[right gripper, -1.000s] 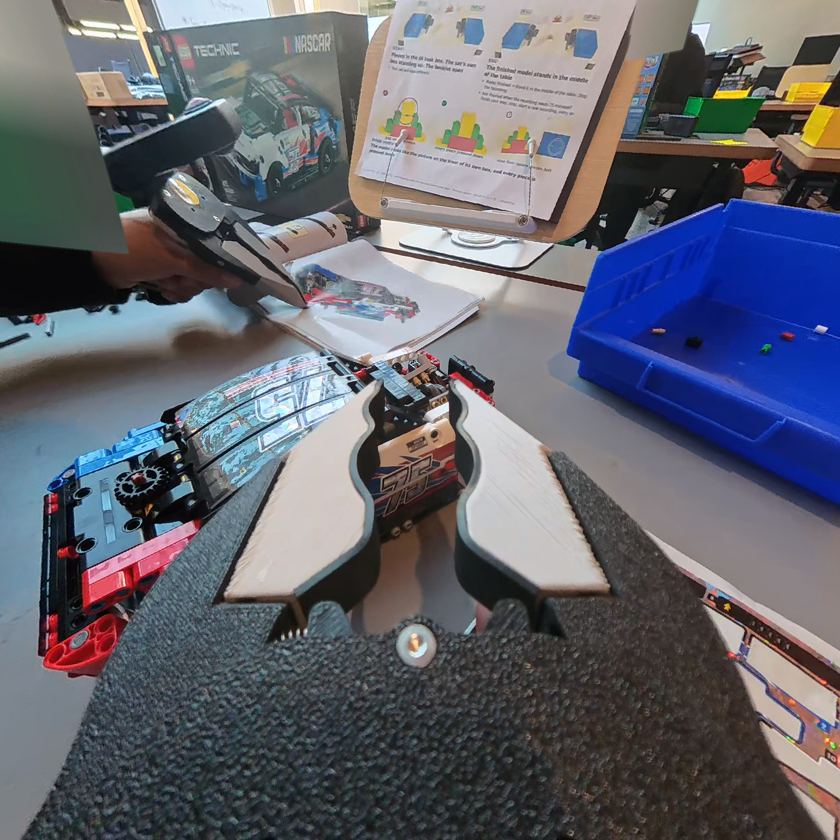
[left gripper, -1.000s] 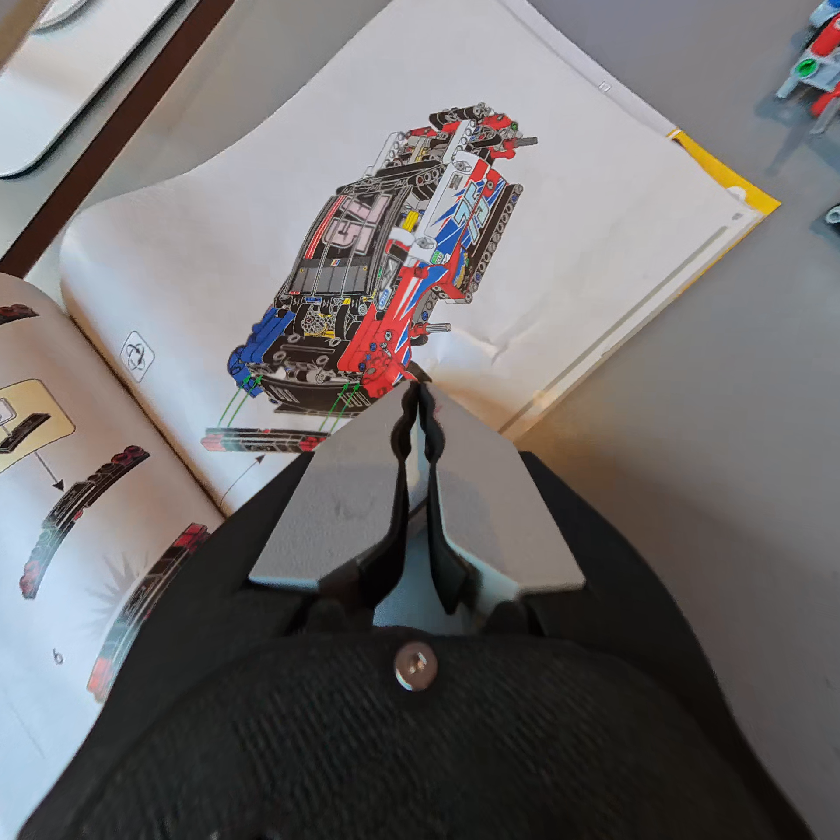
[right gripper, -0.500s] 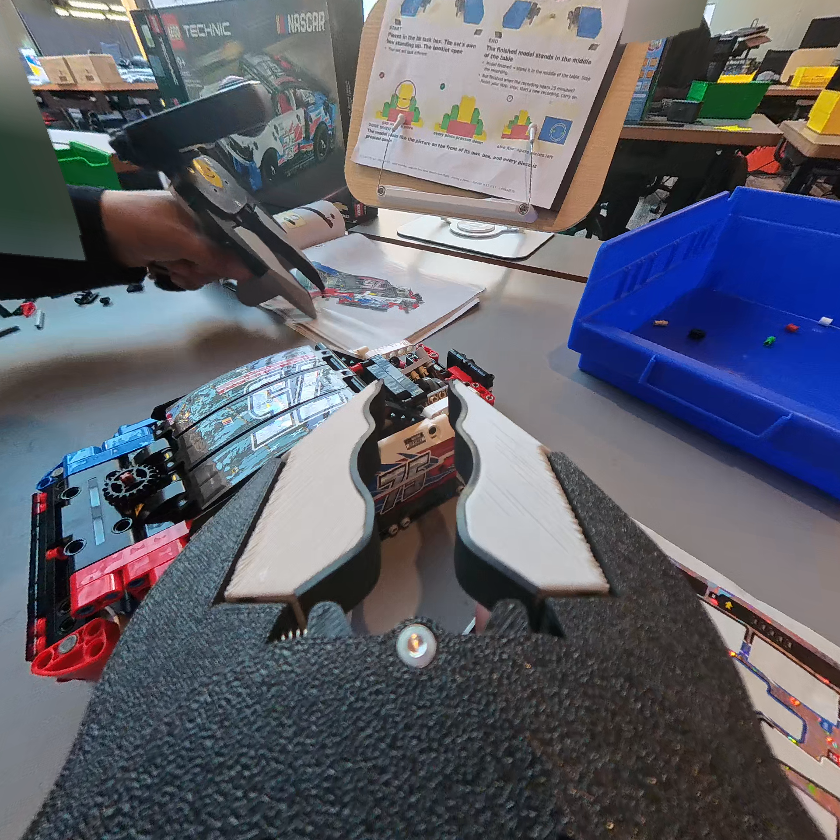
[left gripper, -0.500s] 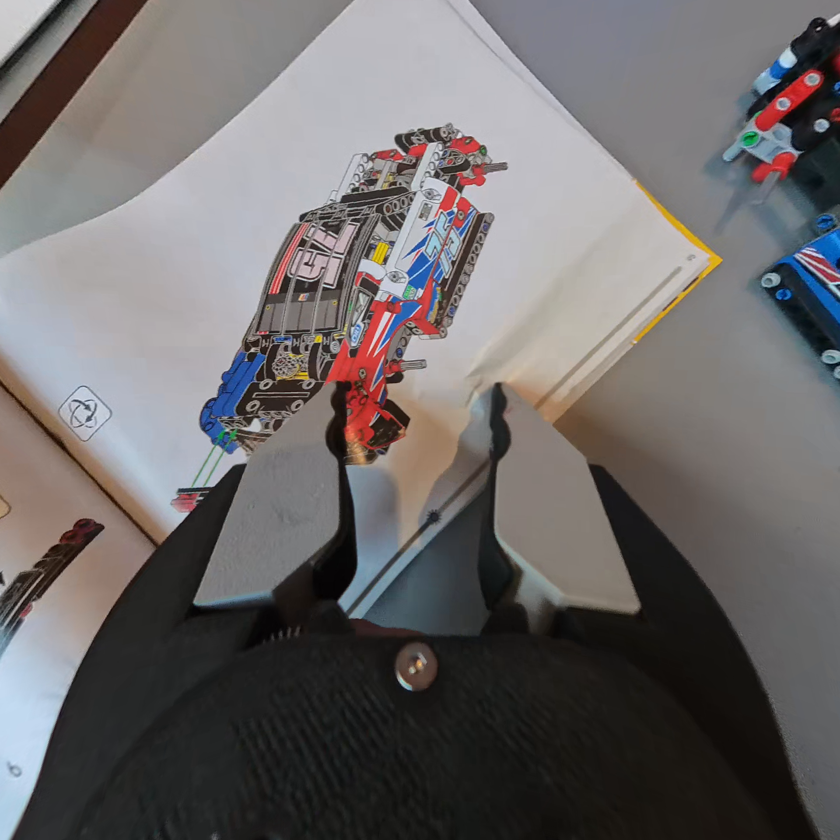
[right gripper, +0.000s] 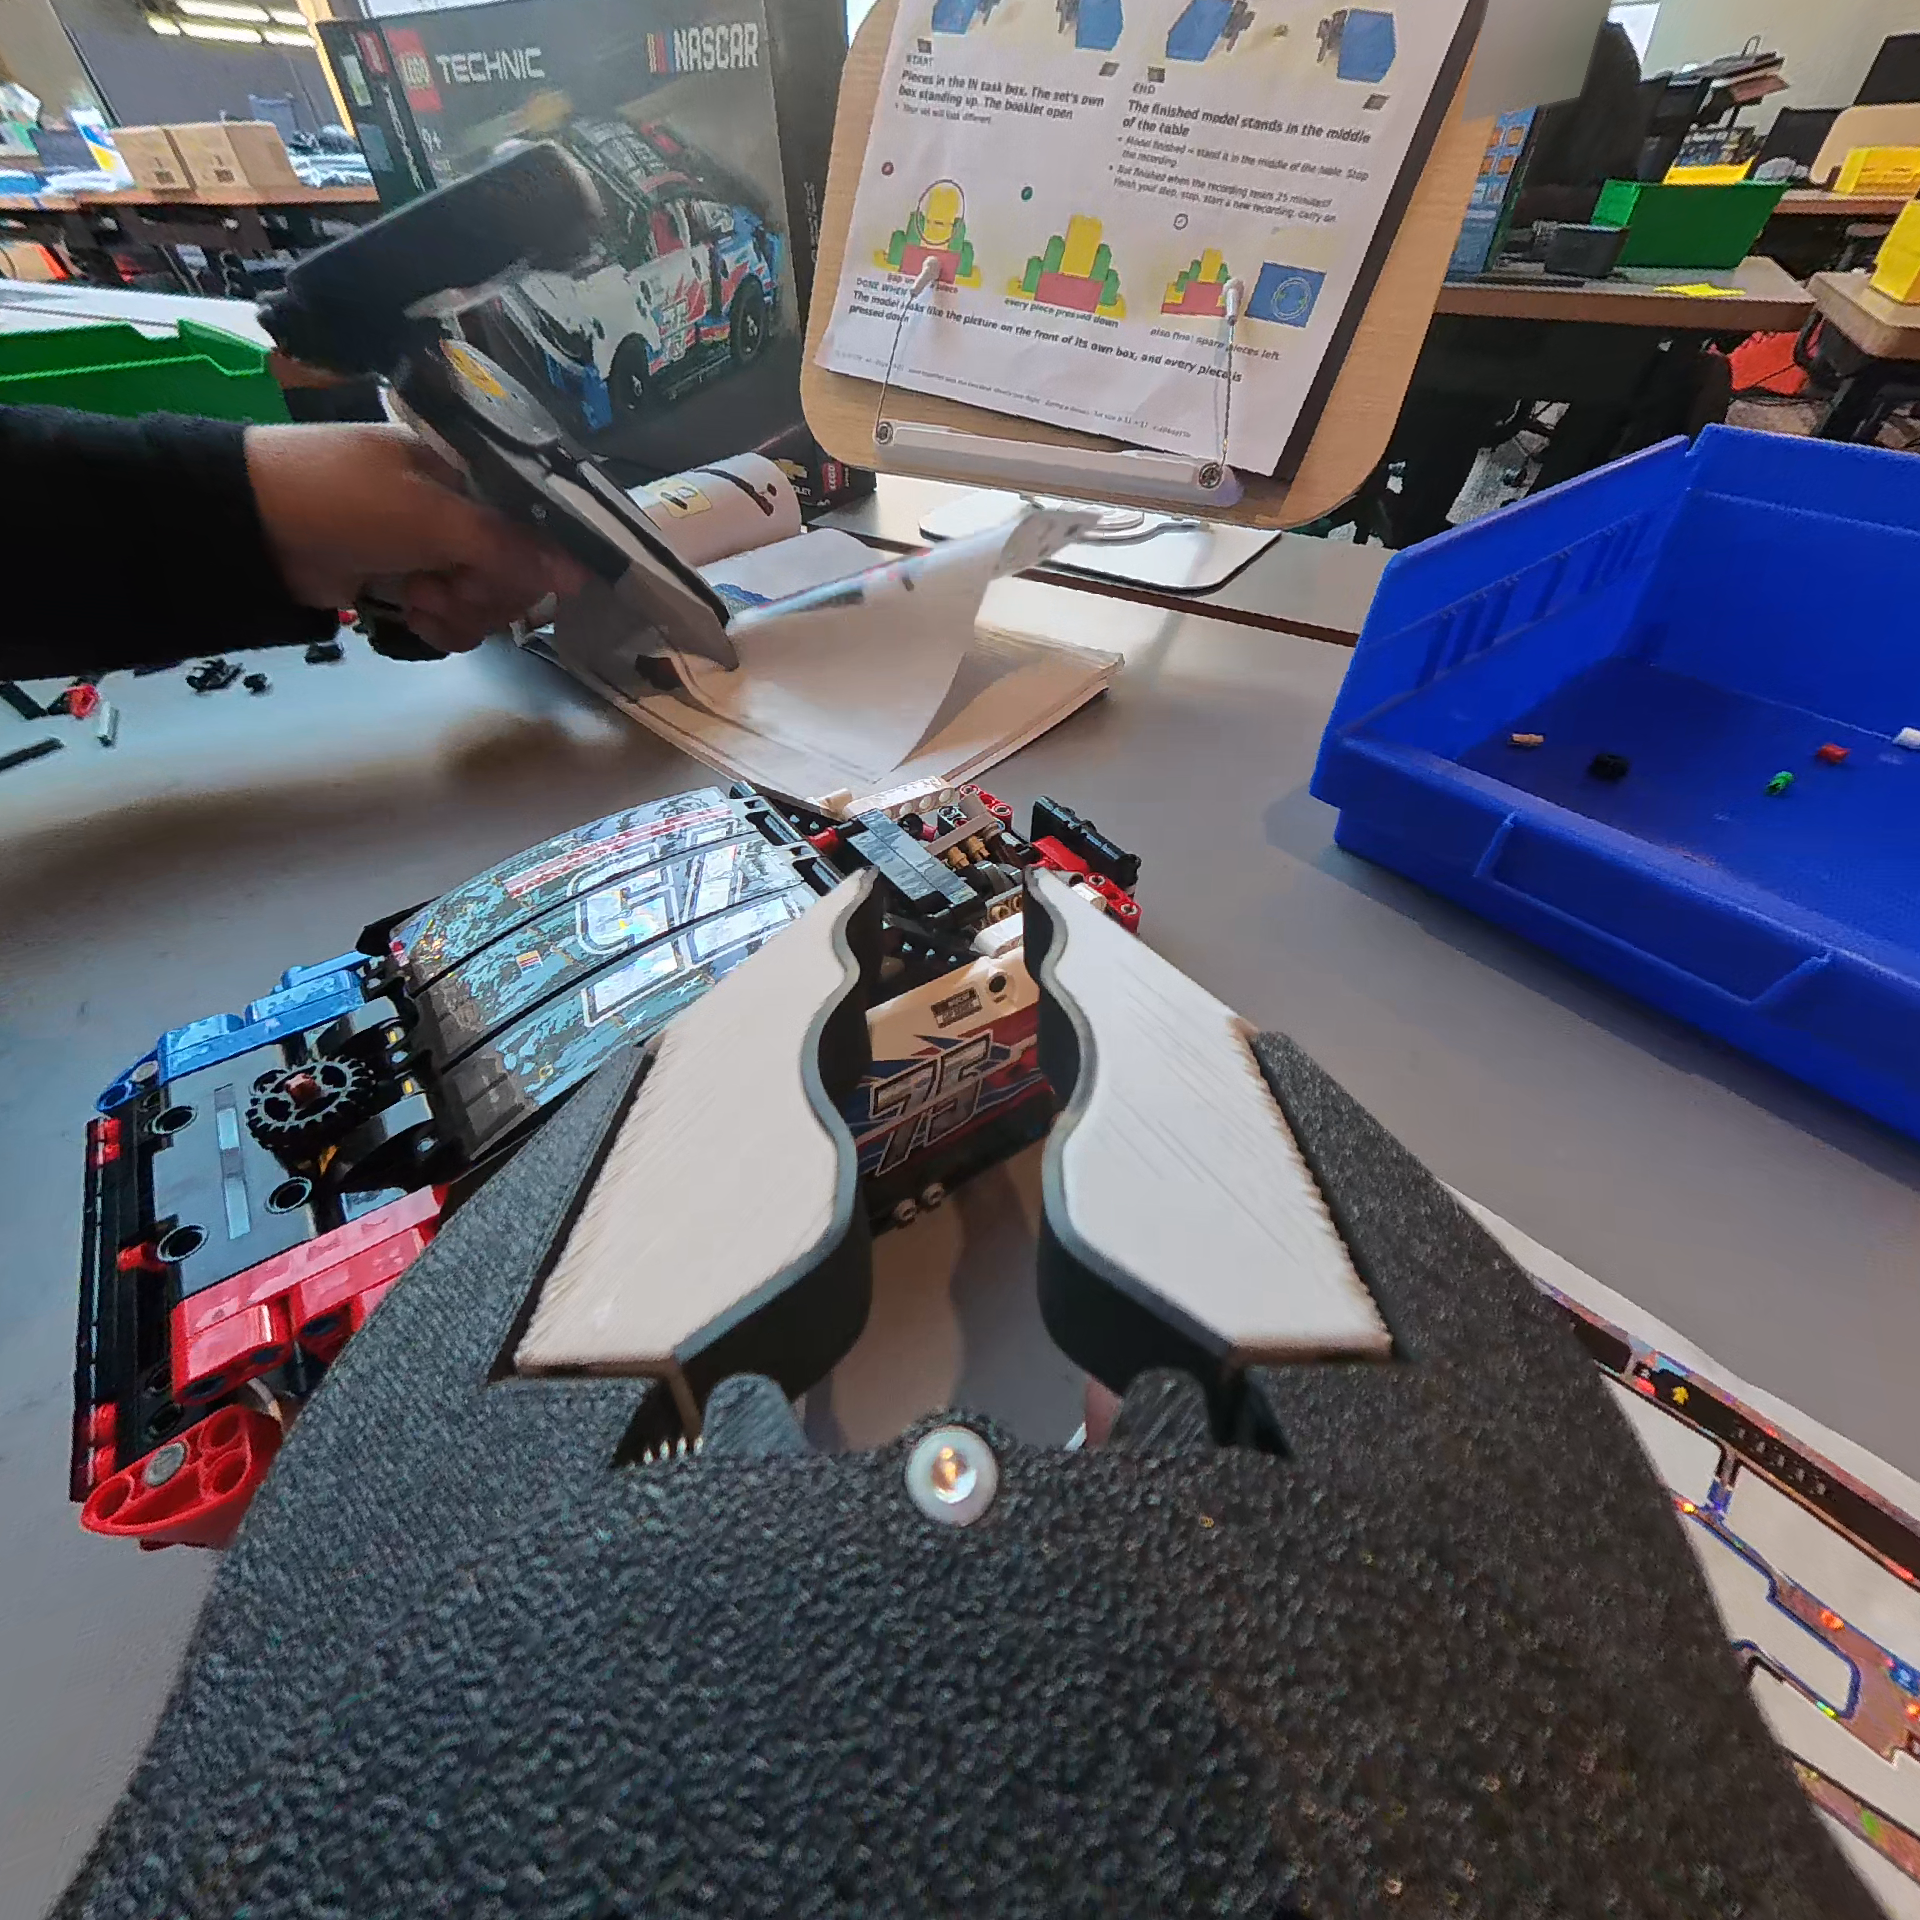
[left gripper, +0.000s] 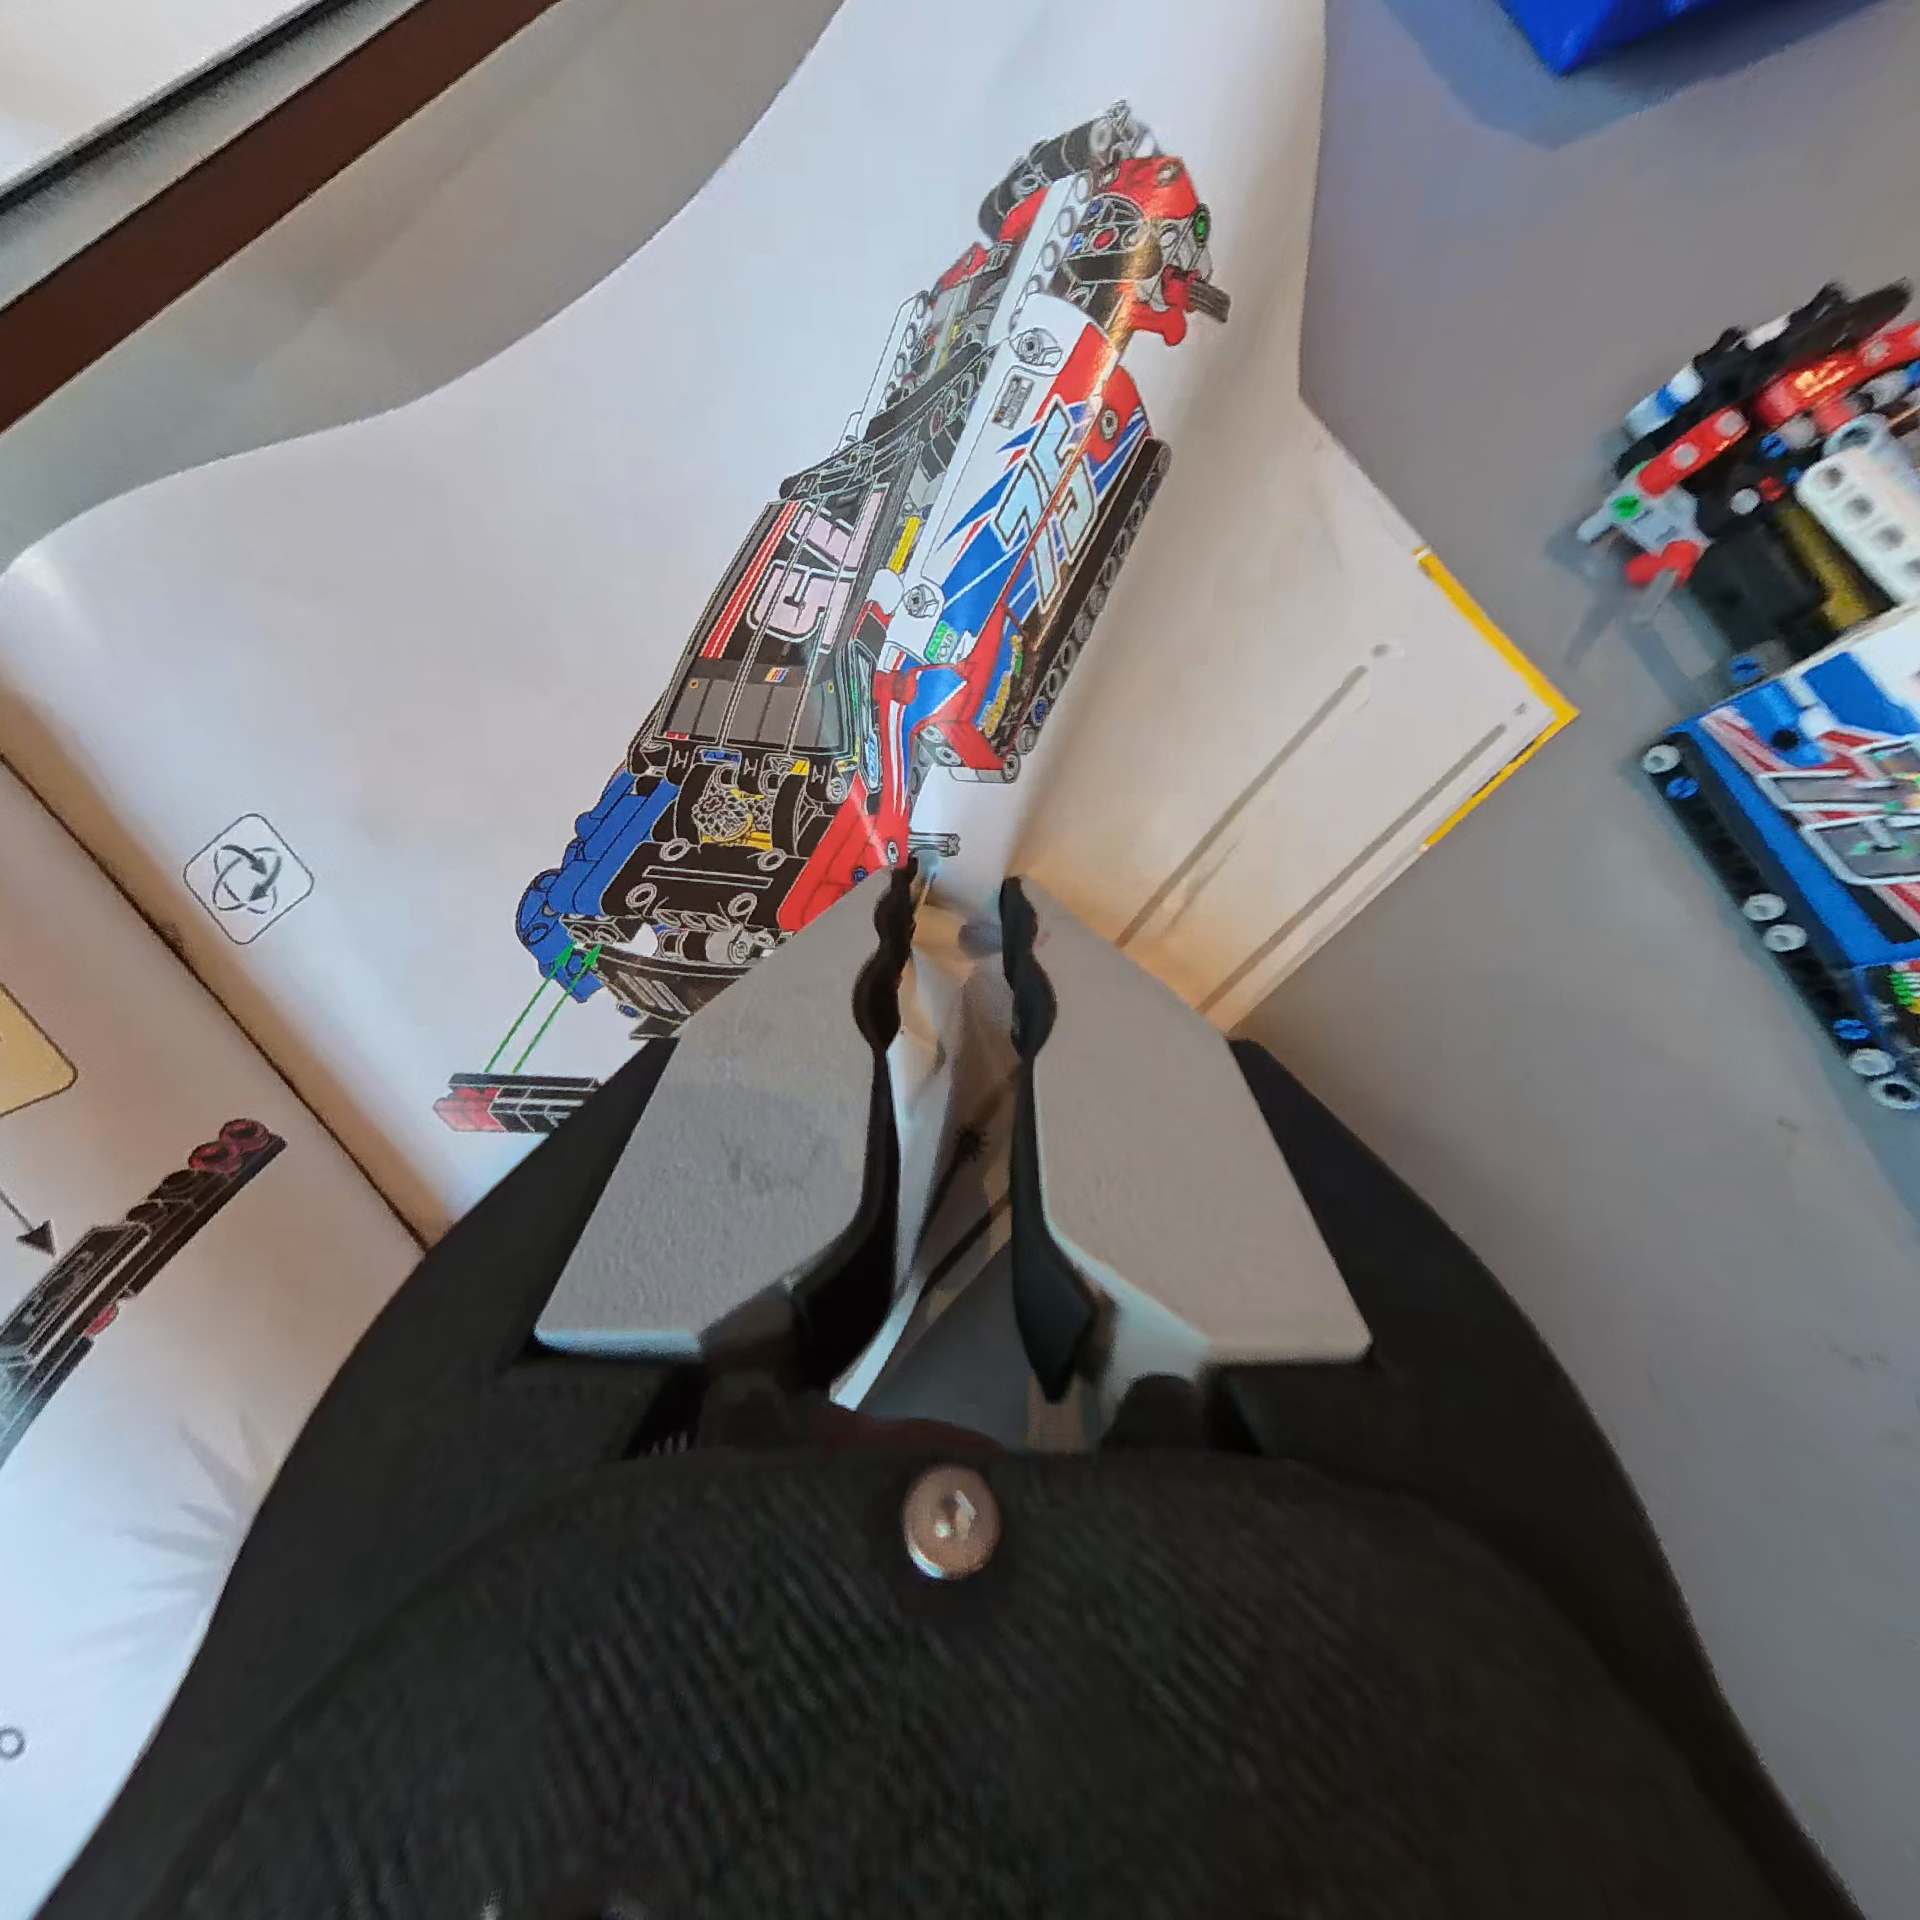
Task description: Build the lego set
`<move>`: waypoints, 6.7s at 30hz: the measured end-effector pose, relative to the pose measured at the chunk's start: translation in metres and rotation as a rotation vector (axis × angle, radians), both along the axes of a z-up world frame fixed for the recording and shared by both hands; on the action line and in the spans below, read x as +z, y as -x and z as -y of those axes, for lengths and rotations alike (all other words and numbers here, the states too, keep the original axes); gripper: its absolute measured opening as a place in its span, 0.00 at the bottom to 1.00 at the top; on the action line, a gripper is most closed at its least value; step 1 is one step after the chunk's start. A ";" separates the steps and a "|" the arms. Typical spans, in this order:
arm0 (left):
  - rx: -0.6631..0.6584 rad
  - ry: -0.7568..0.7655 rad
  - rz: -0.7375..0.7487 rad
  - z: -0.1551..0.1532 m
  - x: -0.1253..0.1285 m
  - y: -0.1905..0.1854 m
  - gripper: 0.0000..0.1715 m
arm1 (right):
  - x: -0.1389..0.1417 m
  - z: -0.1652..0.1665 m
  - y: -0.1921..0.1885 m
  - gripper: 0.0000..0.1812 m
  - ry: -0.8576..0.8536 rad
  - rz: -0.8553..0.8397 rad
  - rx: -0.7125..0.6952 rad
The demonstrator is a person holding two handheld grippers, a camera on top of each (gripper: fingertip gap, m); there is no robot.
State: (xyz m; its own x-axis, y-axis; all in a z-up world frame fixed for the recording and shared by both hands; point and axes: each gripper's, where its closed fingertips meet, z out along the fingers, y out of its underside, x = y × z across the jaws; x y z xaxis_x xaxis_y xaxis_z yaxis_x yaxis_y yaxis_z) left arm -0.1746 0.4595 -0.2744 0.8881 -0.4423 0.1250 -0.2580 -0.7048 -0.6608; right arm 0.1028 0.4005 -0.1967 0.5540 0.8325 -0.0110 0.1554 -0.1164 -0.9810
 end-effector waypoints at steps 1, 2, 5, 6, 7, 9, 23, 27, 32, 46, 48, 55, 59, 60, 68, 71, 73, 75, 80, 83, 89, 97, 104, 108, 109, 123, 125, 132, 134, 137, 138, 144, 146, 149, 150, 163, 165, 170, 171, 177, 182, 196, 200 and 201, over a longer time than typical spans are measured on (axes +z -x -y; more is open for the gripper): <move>0.003 -0.003 0.026 0.000 0.003 0.000 0.08 | -0.001 0.000 0.001 0.14 0.000 0.005 0.001; 0.010 -0.004 0.052 0.000 0.007 0.001 0.08 | -0.002 0.000 0.001 0.14 -0.001 0.011 0.001; 0.018 -0.019 0.136 0.003 0.023 0.004 0.08 | -0.004 0.000 0.003 0.14 -0.003 0.027 0.002; 0.018 -0.030 0.167 0.005 0.030 0.006 0.08 | -0.004 0.000 0.003 0.14 -0.004 0.032 0.002; 0.021 -0.044 0.201 0.007 0.038 0.009 0.08 | -0.005 0.000 0.004 0.14 -0.005 0.037 0.002; 0.036 -0.079 0.273 0.010 0.055 0.017 0.08 | -0.005 0.000 0.004 0.14 -0.009 0.045 0.000; 0.338 -0.236 0.581 0.050 0.090 0.132 0.08 | 0.120 -0.003 0.127 0.17 -0.057 0.134 0.088; 0.401 -0.260 0.663 0.064 0.088 0.156 0.07 | 0.080 -0.009 0.225 0.15 0.137 0.406 0.224; 0.520 -0.284 0.597 0.087 0.082 0.184 0.01 | 0.016 -0.029 0.351 0.08 0.296 0.513 0.272; 0.274 -0.397 0.316 0.259 0.132 0.158 0.16 | -0.077 0.004 0.463 0.03 0.226 0.837 0.382; 0.257 -0.367 0.276 0.272 0.109 0.147 0.16 | -0.079 0.003 0.465 0.02 0.228 0.845 0.370; 0.244 -0.289 0.197 0.287 0.054 0.127 0.17 | -0.057 0.007 0.457 0.03 0.201 0.829 0.365; 0.274 -0.309 0.164 0.291 0.050 0.131 0.18 | -0.014 0.013 0.430 0.05 0.152 0.764 0.364; 0.277 -0.322 0.159 0.291 0.051 0.131 0.18 | -0.001 0.014 0.418 0.05 0.131 0.746 0.360; 0.283 -0.323 0.118 0.289 0.044 0.122 0.20 | 0.093 0.044 0.256 0.14 0.091 0.493 0.290; 0.287 -0.363 0.124 0.287 0.054 0.108 0.23 | 0.116 0.036 0.161 0.17 0.000 0.422 0.115; 0.296 -0.402 0.152 0.283 0.064 0.092 0.27 | 0.116 0.022 0.093 0.17 -0.026 0.388 -0.037; 0.299 -0.452 0.203 0.275 0.074 0.068 0.30 | 0.104 0.009 0.035 0.18 -0.003 0.341 -0.146; 0.217 -0.526 0.166 0.241 0.073 0.001 0.33 | 0.056 -0.017 -0.040 0.18 0.062 0.145 -0.249; 0.175 -0.536 0.120 0.219 0.064 -0.026 0.33 | 0.041 -0.030 -0.042 0.18 0.023 0.022 -0.217; 0.203 -0.530 0.042 0.195 0.056 -0.031 0.31 | 0.024 -0.036 -0.038 0.17 -0.104 -0.056 -0.167; 0.140 -0.376 0.004 0.185 0.031 -0.042 0.28 | 0.018 -0.033 -0.032 0.16 -0.076 -0.091 -0.096; 0.130 -0.430 0.011 0.187 0.039 -0.044 0.25 | 0.013 -0.037 -0.030 0.21 -0.055 -0.081 -0.108; 0.072 -0.528 0.063 0.196 0.054 -0.051 0.24 | 0.009 -0.041 -0.030 0.22 -0.078 -0.041 -0.143; 0.060 -0.538 0.079 0.197 0.056 -0.053 0.24 | 0.008 -0.042 -0.029 0.22 -0.086 -0.029 -0.147; -0.146 -0.615 0.286 0.229 0.079 -0.070 0.24 | 0.004 -0.061 -0.046 0.36 -0.002 -0.070 -0.266; -0.131 -0.646 0.300 0.232 0.083 -0.065 0.24 | 0.004 -0.062 -0.049 0.36 0.001 -0.081 -0.280; -0.119 -0.643 0.307 0.233 0.084 -0.060 0.24 | -0.002 -0.062 -0.041 0.37 -0.009 -0.006 -0.271; -0.125 -0.631 0.297 0.232 0.081 -0.061 0.24 | -0.004 -0.061 -0.038 0.37 -0.015 0.018 -0.265; -0.130 -0.624 0.288 0.232 0.080 -0.063 0.24 | -0.006 -0.060 -0.035 0.37 -0.024 0.042 -0.256; -0.131 -0.619 0.288 0.232 0.079 -0.063 0.24 | -0.006 -0.059 -0.035 0.37 -0.027 0.046 -0.255; -0.136 -0.596 0.284 0.231 0.076 -0.064 0.24 | -0.005 -0.059 -0.036 0.37 -0.027 0.036 -0.254; -0.138 -0.598 0.281 0.231 0.076 -0.064 0.24 | -0.004 -0.059 -0.037 0.37 -0.026 0.028 -0.255; -0.142 -0.597 0.282 0.231 0.076 -0.065 0.24 | -0.004 -0.059 -0.037 0.37 -0.025 0.021 -0.258; -0.143 -0.596 0.282 0.231 0.076 -0.065 0.24 | -0.004 -0.059 -0.038 0.37 -0.025 0.020 -0.258; -0.152 -0.594 0.293 0.232 0.077 -0.065 0.24 | -0.005 -0.060 -0.037 0.37 -0.025 0.035 -0.265; -0.153 -0.588 0.296 0.232 0.076 -0.066 0.24 | -0.005 -0.060 -0.037 0.37 -0.024 0.035 -0.265; -0.150 -0.586 0.303 0.232 0.076 -0.065 0.24 | -0.006 -0.060 -0.037 0.37 -0.021 0.034 -0.264; -0.149 -0.586 0.303 0.231 0.076 -0.065 0.24 | -0.006 -0.060 -0.037 0.37 -0.022 0.033 -0.264; 0.064 -0.606 0.014 0.203 0.090 0.012 0.34 | -0.003 -0.059 -0.038 0.37 -0.034 0.021 -0.268; 0.137 -0.598 -0.407 0.159 0.111 0.173 0.29 | -0.002 -0.058 -0.038 0.36 -0.036 0.009 -0.255; -0.020 -0.260 -0.723 0.097 0.028 0.264 0.30 | 0.007 -0.056 -0.044 0.35 -0.055 -0.058 -0.261; 0.009 -0.294 -0.724 0.087 0.026 0.263 0.14 | 0.008 -0.056 -0.043 0.35 -0.052 -0.066 -0.254; 0.021 -0.295 -0.730 0.083 0.024 0.263 0.10 | 0.008 -0.056 -0.043 0.35 -0.051 -0.070 -0.253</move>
